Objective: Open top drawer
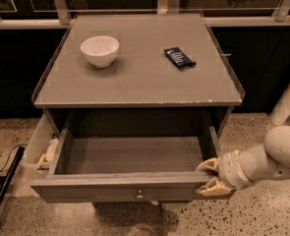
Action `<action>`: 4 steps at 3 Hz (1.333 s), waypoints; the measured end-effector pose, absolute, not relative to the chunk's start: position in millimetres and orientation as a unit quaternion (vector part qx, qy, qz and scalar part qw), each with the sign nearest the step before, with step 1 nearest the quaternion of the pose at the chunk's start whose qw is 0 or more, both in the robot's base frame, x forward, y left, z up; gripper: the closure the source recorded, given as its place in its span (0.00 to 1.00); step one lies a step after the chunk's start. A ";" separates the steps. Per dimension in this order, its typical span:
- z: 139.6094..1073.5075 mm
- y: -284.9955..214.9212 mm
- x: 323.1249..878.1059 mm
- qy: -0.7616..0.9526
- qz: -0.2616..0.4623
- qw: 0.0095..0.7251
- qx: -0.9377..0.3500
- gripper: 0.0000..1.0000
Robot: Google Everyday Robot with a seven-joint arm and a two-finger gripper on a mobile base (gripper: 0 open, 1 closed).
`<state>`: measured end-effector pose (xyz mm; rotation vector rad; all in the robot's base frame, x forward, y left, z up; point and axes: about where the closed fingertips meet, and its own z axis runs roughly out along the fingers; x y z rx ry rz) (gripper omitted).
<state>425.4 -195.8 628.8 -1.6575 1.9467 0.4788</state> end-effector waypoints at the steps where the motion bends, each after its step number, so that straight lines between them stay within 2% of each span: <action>1: 628.2 -198.4 416.4 0.724 0.181 0.269 -0.609 1.00; 4: 628.5 -197.7 408.4 0.729 0.186 0.272 -0.600 1.00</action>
Offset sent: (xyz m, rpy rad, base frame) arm -0.1209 -0.0846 -0.0425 0.2322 0.0840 -0.2381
